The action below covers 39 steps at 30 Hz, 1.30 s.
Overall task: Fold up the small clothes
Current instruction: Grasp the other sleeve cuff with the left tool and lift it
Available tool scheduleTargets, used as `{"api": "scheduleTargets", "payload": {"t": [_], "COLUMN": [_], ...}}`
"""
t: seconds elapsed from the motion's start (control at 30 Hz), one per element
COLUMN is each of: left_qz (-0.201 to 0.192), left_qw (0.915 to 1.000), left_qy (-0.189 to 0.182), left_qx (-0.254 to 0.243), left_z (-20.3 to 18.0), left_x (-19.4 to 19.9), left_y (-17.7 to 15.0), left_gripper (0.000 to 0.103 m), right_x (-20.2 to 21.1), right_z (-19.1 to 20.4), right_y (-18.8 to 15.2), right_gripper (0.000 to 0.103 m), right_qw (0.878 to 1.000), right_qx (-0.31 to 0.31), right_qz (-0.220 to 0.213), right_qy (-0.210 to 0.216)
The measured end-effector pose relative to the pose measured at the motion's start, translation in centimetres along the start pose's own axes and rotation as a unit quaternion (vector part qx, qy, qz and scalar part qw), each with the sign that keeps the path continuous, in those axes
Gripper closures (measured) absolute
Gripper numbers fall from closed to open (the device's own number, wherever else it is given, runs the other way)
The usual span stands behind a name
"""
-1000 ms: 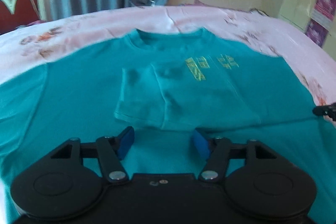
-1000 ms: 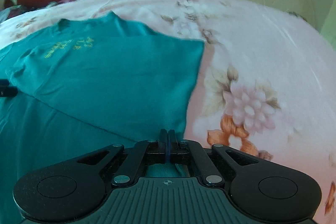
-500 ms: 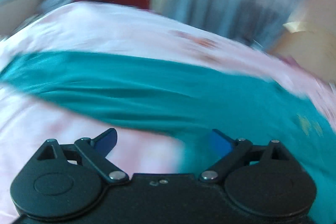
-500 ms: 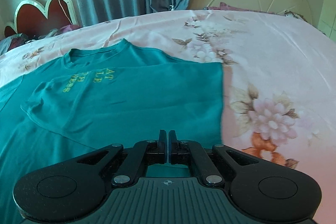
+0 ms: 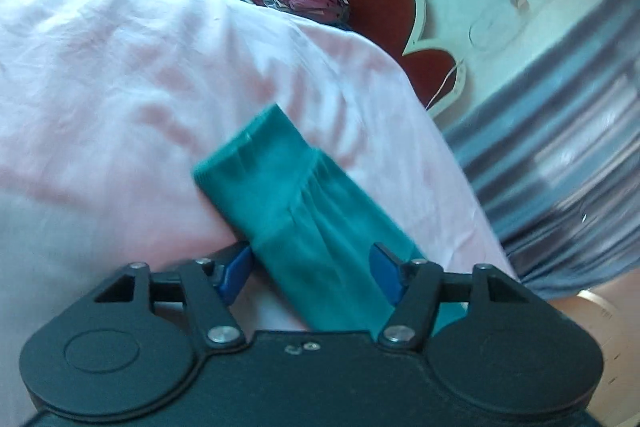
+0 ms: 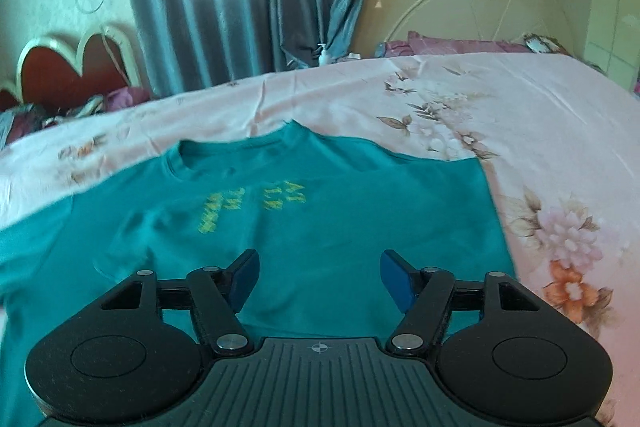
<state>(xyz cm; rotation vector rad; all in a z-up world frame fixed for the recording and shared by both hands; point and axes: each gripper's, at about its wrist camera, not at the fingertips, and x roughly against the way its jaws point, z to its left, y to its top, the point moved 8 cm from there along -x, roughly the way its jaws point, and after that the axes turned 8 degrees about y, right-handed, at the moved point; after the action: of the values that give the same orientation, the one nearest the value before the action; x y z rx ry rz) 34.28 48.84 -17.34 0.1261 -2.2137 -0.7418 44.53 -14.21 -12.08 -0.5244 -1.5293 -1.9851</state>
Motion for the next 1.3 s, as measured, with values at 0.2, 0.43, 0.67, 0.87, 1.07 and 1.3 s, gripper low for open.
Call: {"api": "scheduleTargets", "payload": {"t": [0.2, 0.43, 0.67, 0.87, 1.07, 1.3], "left_qz": [0.002, -0.009, 0.039, 0.099, 0.146, 0.19], "left_qw": [0.9993, 0.9971, 0.959, 0.9099, 0.8613, 0.8242], "left_qy": [-0.019, -0.066, -0.196, -0.256, -0.256, -0.243], "left_qx": [0.032, -0.037, -0.201, -0.311, -0.414, -0.475], "left_z": [1.4, -4.0, -21.2, -32.0, -37.4, -39.1], "left_x": [-1.9, -1.4, 2.0, 4.3, 5.3, 4.5], "left_y": [1.9, 1.9, -8.1, -21.3, -33.4, -41.6], "left_gripper": [0.076, 0.095, 0.095, 0.095, 0.095, 0.082], "right_x": [-0.2, 0.0, 1.1, 2.7, 4.4, 5.8], "right_z": [2.9, 2.6, 0.0, -2.7, -6.9, -10.4], "right_y": [0.3, 0.2, 0.4, 0.0, -0.4, -1.1], "right_gripper": [0.036, 0.036, 0.036, 0.036, 0.036, 0.036], "right_qw": [1.0, 1.0, 0.998, 0.997, 0.994, 0.991], "right_qx": [-0.011, -0.02, -0.056, -0.077, -0.106, -0.13], "right_qz": [-0.001, 0.004, -0.01, -0.015, -0.016, -0.008], "right_qy": [-0.009, -0.019, -0.013, 0.0, 0.006, 0.025]}}
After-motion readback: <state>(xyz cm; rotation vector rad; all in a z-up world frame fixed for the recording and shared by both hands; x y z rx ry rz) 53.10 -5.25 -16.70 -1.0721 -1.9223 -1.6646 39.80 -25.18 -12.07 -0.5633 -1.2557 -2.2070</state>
